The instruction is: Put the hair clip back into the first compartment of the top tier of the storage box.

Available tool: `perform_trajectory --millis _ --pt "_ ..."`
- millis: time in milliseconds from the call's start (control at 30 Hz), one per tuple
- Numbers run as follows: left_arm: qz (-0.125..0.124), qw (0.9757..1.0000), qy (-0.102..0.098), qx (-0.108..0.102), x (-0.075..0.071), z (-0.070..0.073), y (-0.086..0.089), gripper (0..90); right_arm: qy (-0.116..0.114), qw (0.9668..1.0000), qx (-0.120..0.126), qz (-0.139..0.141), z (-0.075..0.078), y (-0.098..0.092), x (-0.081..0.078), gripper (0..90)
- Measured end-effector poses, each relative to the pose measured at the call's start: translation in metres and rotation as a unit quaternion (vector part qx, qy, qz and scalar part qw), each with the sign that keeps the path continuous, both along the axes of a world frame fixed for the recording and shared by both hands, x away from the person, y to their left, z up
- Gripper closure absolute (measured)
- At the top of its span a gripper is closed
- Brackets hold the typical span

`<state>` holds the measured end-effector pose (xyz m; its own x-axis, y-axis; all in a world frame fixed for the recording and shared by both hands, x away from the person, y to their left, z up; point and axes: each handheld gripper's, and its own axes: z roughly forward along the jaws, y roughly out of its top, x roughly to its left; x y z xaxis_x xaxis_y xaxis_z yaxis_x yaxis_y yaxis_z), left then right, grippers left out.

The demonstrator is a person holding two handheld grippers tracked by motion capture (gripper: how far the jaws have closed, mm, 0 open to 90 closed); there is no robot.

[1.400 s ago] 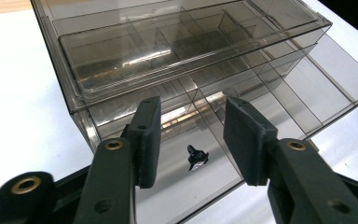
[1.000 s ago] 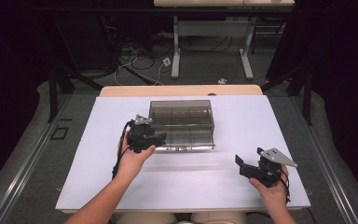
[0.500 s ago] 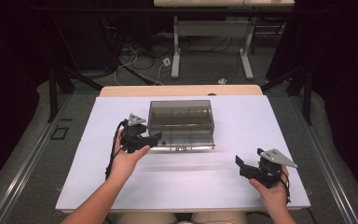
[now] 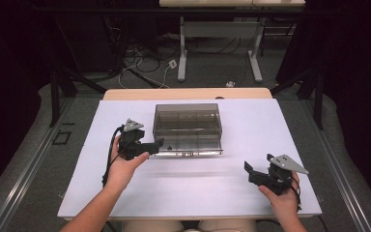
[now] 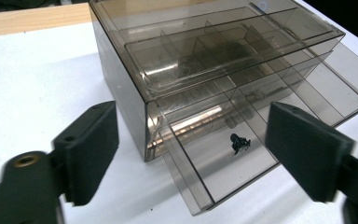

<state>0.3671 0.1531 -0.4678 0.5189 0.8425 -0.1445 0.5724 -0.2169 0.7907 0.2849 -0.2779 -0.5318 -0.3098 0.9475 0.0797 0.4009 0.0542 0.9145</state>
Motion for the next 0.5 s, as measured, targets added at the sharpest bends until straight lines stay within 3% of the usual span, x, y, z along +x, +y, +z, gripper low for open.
perform_trajectory --millis 133,367,500 --pt "-0.007 1.0000 0.002 -0.005 -0.003 0.001 0.003 15.0 -0.005 1.0000 -0.001 -0.001 -0.001 0.000 0.001 8.8" --pt "-0.013 0.9998 -0.001 -0.012 -0.008 0.003 0.008 0.4 -0.003 1.0000 -0.002 -0.001 0.000 0.000 0.001 8.8" --pt "-0.015 0.9998 -0.011 -0.012 -0.012 0.005 0.012 0.4 -0.002 1.0000 0.002 0.001 -0.001 0.001 0.000 8.8"
